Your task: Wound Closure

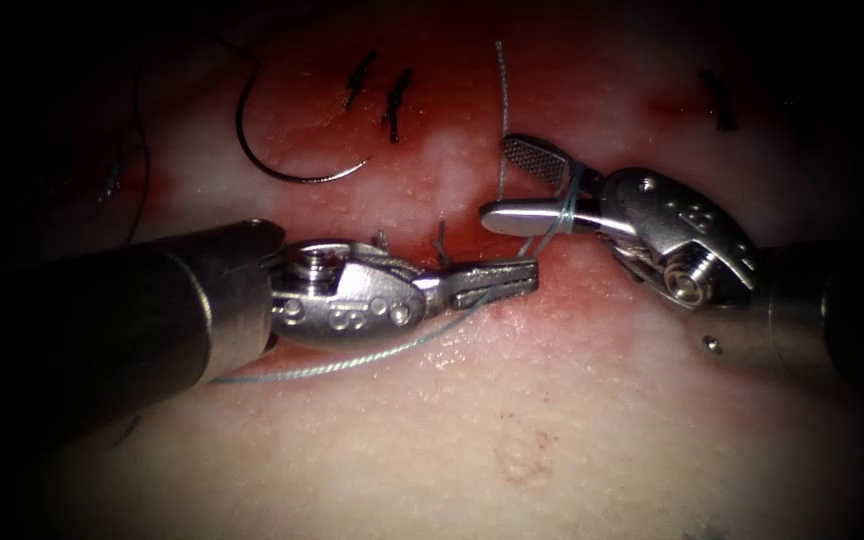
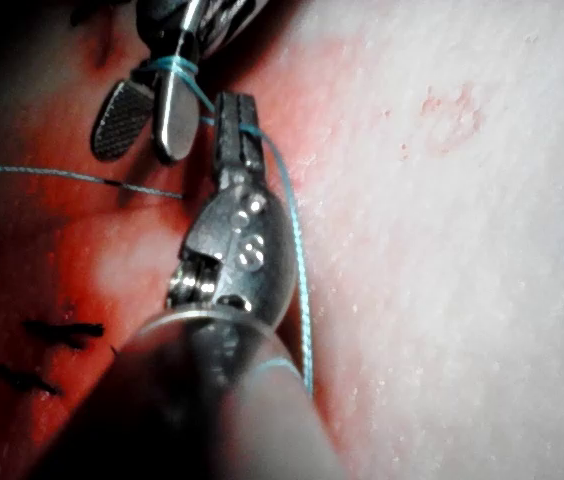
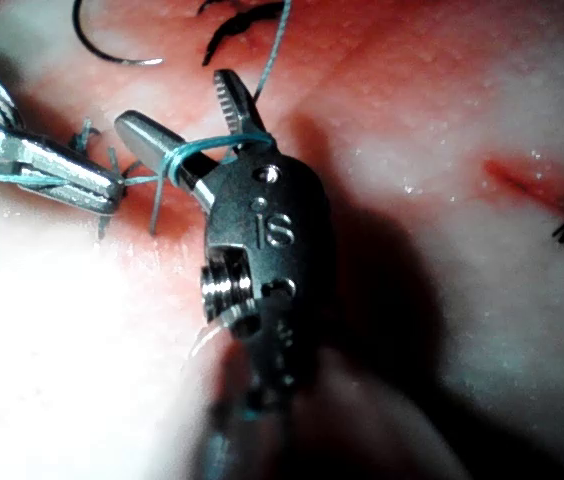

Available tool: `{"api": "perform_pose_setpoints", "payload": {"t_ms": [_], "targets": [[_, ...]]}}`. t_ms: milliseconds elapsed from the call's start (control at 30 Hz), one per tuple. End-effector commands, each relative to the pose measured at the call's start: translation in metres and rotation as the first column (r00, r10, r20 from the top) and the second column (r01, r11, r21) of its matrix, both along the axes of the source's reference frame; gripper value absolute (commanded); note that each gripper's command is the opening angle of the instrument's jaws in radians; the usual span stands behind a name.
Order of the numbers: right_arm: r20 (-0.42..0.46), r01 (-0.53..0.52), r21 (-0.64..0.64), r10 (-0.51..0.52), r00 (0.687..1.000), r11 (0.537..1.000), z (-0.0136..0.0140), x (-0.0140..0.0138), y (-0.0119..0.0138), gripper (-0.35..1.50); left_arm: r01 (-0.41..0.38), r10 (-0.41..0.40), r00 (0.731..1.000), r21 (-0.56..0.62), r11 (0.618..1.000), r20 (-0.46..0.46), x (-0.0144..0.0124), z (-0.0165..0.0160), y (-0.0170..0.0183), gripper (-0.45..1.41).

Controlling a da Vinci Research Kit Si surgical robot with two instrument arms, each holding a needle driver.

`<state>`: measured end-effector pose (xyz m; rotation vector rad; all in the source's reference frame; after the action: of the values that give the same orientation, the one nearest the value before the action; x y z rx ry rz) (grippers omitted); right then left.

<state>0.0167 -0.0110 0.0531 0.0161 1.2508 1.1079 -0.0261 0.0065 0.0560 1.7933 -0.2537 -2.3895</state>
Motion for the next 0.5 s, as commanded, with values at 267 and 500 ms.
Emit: {"api": "perform_pose_setpoints", "payload": {"t_ms": [267, 500], "targets": [[0.090, -0.024, 0.113, 0.014, 0.996, 0.993, 0.0014, 0.0006, 0.0011, 0.79, 0.015, -0.015, 1.000, -0.001, 1.000, -0.005, 0.0000, 0.0023, 0.0025, -0.45], [0.134, -0.080, 0.214, 0.052, 0.990, 0.973, 0.0015, 0.0011, 0.0012, 0.67, 0.022, -0.022, 1.000, 0.003, 1.000, -0.009, 0.0004, 0.0033, 0.0040, -0.45]]}}
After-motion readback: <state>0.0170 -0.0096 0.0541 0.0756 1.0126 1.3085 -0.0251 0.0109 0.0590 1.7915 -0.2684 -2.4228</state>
